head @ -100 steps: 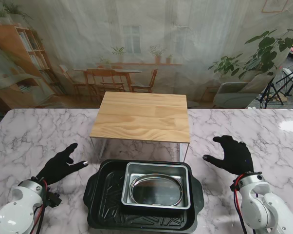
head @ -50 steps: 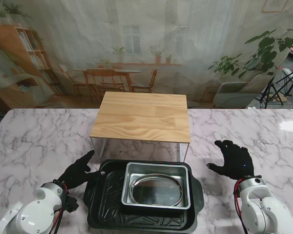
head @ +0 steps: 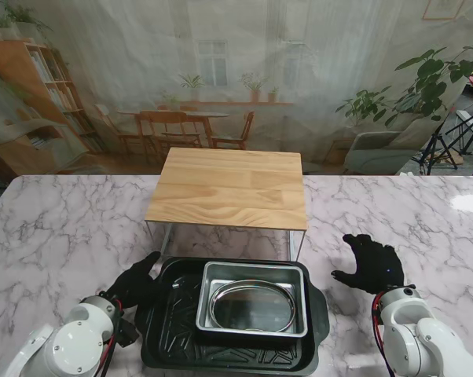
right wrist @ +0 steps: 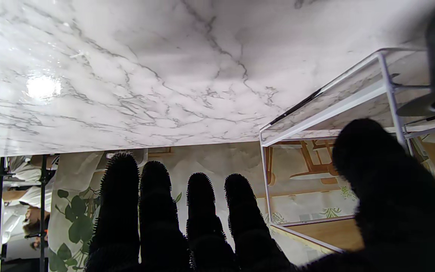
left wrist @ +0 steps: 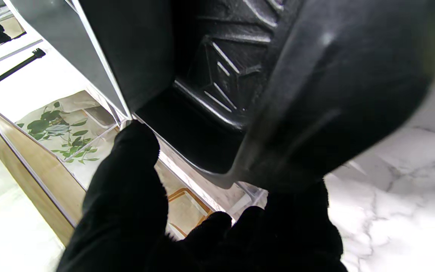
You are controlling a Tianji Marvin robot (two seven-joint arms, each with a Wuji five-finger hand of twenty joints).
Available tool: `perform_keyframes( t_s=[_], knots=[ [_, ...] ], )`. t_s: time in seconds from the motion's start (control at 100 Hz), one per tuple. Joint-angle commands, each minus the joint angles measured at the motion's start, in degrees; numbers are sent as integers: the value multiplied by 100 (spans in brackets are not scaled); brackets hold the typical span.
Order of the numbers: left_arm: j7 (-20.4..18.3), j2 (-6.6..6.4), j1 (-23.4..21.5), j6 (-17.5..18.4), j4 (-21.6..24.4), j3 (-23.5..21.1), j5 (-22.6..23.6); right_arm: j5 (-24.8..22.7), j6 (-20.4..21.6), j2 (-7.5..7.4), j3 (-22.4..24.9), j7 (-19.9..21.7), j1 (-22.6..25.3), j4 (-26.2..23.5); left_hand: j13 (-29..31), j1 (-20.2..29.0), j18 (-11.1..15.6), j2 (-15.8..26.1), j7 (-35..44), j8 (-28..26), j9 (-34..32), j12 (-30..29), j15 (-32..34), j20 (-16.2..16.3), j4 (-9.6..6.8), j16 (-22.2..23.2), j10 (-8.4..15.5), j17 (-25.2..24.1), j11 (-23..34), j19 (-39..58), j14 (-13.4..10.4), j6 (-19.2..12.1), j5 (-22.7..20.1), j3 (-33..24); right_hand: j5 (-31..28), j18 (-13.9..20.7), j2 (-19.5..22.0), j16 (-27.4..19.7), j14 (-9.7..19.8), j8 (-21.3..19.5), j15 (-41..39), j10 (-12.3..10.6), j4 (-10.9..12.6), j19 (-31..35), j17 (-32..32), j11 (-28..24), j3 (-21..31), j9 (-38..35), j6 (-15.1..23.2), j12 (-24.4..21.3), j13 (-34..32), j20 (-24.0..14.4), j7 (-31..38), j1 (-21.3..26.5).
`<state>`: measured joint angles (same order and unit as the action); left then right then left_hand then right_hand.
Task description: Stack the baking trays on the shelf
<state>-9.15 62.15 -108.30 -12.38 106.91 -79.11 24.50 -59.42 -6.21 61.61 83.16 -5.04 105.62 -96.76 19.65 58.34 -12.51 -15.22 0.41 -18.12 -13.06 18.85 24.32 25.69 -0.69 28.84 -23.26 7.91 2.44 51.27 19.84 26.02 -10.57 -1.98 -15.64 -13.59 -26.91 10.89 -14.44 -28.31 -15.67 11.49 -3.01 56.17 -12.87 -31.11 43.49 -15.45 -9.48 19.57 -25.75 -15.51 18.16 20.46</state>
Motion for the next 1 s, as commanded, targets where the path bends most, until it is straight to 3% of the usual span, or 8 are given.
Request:
perform_keyframes(
  t_s=[0.0, 0.08, 0.12, 0.13, 0.19, 0.27, 0.71, 0.99],
  knots=[
    [-84, 26, 35, -65, 6, 97, -37, 12, -20, 0, -40, 61, -21, 12, -100, 226, 407, 13, -15, -77, -88, 93, 132, 116, -225, -13, 34, -6, 57, 196, 65, 7, 258, -91, 67, 39, -215, 67, 48, -165, 130, 75, 182, 55, -12, -57, 394, 245, -215, 55, -15, 6, -195, 88],
    [-33, 35, 78, -124, -28, 187, -22, 11, -34, -11, -57, 154, -39, 12, -96, 459, 418, 99, 6, -107, -134, 144, 177, 132, -290, 19, 28, 5, 88, 229, 69, 2, 228, -233, 81, 91, -281, 56, 119, -199, 157, 70, 230, 52, 3, -27, 641, 292, -195, 38, 33, 6, -245, 114],
    [-21, 35, 101, -147, -46, 221, 2, 8, -36, -16, -63, 191, -46, 12, -110, 593, 414, 141, 25, -177, -135, 241, 222, 151, -431, 69, 36, 0, 88, 268, 67, -4, 221, -393, 96, 129, -283, 49, 179, -206, 175, 67, 237, 50, 16, -12, 683, 320, -172, 30, 73, 6, -258, 95],
    [-21, 35, 106, -155, -49, 229, 7, 8, -38, -17, -65, 199, -48, 11, -106, 597, 413, 136, 17, -205, -137, 268, 215, 150, -549, 74, 33, -1, 75, 266, 70, -4, 216, -546, 103, 147, -281, 47, 201, -208, 182, 64, 236, 47, 26, -5, 687, 336, -159, 27, 90, 7, -263, 86],
    [10, 41, 130, -220, -57, 278, 22, -4, -53, -22, -77, 237, -59, 10, -97, 545, 438, 134, -2, -263, -143, 305, 217, 151, -892, 91, 40, 7, 61, 273, 53, -14, 185, -1262, 145, 211, -271, 40, 310, -215, 209, 57, 226, 33, 69, 29, 681, 412, -119, 10, 167, 10, -284, 44],
    [12, 38, 153, -275, -61, 318, 71, -21, -92, -26, -90, 284, -64, -1, -87, 460, 441, 136, -5, -275, -135, 297, 225, 159, -1061, 95, 35, 17, 54, 291, 40, -23, 153, -1802, 182, 261, -232, 50, 375, -224, 201, 70, 199, 41, 79, 44, 610, 448, -123, -1, 194, 4, -306, 0],
    [-148, -21, 57, -334, 30, 282, 432, -213, -343, -52, -85, 692, 163, -472, -19, 439, 476, -106, 22, -269, -169, 302, 279, 170, -961, 137, 118, 67, 61, 323, 4, -136, 13, -1862, 20, 351, 15, 470, 299, -374, -436, 209, 88, 401, -218, -215, -21, 381, -313, 195, 14, -198, -320, -25],
    [-190, -34, -15, -316, 98, 230, 513, -406, -345, -83, -60, 1111, 475, -967, -23, 461, 460, -47, 13, -248, -160, 279, 266, 170, -912, 150, 105, 56, 48, 322, 15, -146, -5, -1863, 67, 232, -3, 451, 215, -412, -357, 189, 279, 350, -153, -109, 546, 448, -334, 145, 65, -192, -557, 306]
  ],
)
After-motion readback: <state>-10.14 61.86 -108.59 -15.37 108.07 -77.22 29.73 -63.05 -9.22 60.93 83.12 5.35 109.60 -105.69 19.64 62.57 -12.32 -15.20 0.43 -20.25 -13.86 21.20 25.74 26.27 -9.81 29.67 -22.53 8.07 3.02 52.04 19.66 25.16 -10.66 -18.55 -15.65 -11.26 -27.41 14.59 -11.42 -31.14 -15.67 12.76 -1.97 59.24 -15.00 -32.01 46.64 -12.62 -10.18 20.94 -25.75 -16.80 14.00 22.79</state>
